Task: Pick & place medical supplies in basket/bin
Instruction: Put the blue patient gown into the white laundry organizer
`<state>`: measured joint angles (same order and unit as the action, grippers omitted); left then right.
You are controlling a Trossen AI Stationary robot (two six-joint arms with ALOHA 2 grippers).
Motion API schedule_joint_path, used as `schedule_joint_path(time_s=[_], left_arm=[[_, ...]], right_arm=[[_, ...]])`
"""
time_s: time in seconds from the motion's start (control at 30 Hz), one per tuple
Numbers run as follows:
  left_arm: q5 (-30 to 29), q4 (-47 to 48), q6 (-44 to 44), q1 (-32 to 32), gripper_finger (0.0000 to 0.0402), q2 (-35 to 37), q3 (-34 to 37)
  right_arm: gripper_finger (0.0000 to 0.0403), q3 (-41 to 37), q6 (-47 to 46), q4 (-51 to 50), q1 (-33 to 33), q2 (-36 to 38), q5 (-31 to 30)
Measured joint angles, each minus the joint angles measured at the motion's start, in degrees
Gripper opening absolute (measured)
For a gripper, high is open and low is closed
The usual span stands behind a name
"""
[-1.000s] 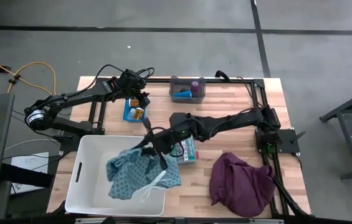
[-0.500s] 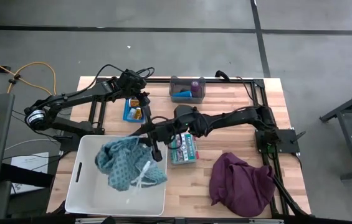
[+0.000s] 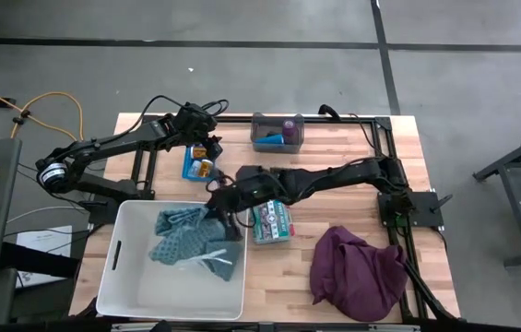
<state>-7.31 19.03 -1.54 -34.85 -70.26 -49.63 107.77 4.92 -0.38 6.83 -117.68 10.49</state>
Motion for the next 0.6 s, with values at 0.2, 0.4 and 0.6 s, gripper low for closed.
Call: schedule_joint_path(time_s=[0.2,0.4,0.6], left_arm=[[0.0,0.0,0.0,0.0,0.0194,0.0,0.0],[0.0,0.0,0.0,0.0,0.0194,0.0,0.0],[0.0,0.0,0.0,0.0,0.0194,0.0,0.0]], right_arm=[[0.0007,0.0,-6.1,-8.7,0.1,0.0,0.2],[0.0015,0.0,-6.2,-8.8,0.5,0.0,2.8],[0.0037,0.0,-3.5,-8.8,1.0,0.0,3.6]])
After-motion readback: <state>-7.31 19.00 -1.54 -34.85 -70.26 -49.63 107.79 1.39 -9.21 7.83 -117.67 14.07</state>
